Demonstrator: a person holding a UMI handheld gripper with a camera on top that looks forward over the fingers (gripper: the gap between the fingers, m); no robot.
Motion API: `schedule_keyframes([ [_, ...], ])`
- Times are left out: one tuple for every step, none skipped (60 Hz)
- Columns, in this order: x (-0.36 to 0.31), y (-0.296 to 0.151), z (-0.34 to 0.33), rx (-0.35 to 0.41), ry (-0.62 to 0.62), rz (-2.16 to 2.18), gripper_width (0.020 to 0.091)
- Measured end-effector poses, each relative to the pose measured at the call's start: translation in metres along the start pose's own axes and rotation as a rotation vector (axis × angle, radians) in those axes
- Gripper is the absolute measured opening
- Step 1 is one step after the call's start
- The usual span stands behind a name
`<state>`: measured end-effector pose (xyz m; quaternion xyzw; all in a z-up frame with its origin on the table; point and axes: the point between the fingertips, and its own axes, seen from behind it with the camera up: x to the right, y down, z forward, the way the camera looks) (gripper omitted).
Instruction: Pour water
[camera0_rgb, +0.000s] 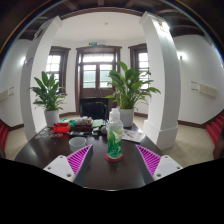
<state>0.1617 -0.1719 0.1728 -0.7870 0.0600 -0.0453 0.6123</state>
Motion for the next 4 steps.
schedule_keyframes([
  [-0.0002,-0.0008,-0.0029,0.003,-0.002,0.003,0.0854],
  [-0.0015,-0.0016,-0.0028,0.006,-0.004,0.005,0.0852],
  [-0.0028,-0.0023,-0.0031,0.008,-0.008,0.006,0.0853],
  [-0.004,-0.0029,-0.0035,0.009,-0.012,0.007,0.0854],
])
